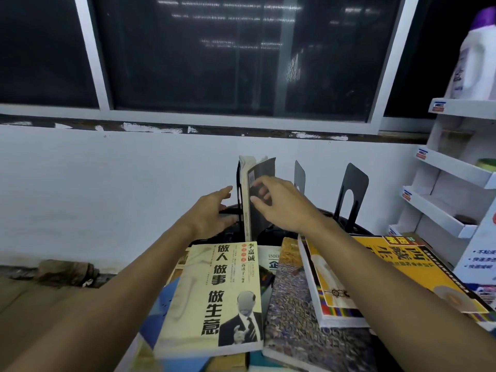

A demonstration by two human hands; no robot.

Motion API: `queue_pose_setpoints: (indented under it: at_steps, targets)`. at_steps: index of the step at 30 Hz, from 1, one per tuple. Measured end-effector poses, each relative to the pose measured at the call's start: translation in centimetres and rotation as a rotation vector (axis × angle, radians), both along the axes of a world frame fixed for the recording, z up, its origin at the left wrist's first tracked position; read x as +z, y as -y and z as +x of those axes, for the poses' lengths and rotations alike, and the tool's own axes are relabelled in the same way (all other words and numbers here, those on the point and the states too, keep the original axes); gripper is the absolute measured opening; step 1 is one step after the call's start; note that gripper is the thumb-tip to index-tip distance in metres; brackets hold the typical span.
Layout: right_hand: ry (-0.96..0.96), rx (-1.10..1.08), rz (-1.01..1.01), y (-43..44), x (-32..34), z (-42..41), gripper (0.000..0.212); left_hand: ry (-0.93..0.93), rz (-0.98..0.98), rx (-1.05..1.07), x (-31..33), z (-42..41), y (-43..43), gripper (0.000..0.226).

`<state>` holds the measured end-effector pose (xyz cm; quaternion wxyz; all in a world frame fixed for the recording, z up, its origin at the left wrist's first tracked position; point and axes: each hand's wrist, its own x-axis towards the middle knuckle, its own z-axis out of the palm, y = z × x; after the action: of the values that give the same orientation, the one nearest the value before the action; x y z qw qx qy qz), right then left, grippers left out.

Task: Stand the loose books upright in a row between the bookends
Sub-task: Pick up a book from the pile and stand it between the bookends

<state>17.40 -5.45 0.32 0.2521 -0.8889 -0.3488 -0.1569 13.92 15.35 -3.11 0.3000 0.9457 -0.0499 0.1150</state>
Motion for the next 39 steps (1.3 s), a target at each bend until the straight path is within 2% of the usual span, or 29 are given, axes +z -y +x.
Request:
queue_pose_setpoints:
  at_steps: [5, 9, 13, 19, 27, 32, 36, 39]
  targets:
    - [-0.117, 0.013, -0.204, -0.4, -1.2, -3.8, 0.044, -0.039, 0.043, 0.050, -0.5, -4.2, -1.5, 0.066]
    - [-0.273, 0.010, -0.345, -0.6, -2.5, -6.2, 0.062, -0.124, 0.051, 0.072, -1.7, -7.3, -2.6, 0.054]
    - [-0.329, -0.016, -0.456, -0.6, -3.7, -7.5, 0.066, -0.244, 0.085, 0.132, -3.6, -9.6, -3.6, 0.072]
    - [-0.366, -0.022, -0.496, -0.7, -4.2, -8.0, 0.069, -0.285, 0.056, 0.170, -5.0, -10.6, -3.9, 0.076]
    - [-0.411, -0.040, -0.381, -1.2, -5.1, -8.2, 0.062, -0.223, -0.016, 0.176, -5.8, -10.9, -3.9, 0.076]
    - [-0.397, -0.036, -0.255, -1.3, -5.0, -8.1, 0.070, -0.103, -0.102, 0.137, -5.7, -11.8, -4.4, 0.073]
    - [-0.366, -0.008, -0.102, -1.5, -4.5, -7.5, 0.062, 0.002, -0.394, 0.064, -4.9, -13.4, -4.0, 0.060]
    - [-0.342, 0.019, 0.045, -2.1, -4.5, -6.9, 0.055, 0.064, -0.654, 0.027, -4.3, -14.2, -3.8, 0.073]
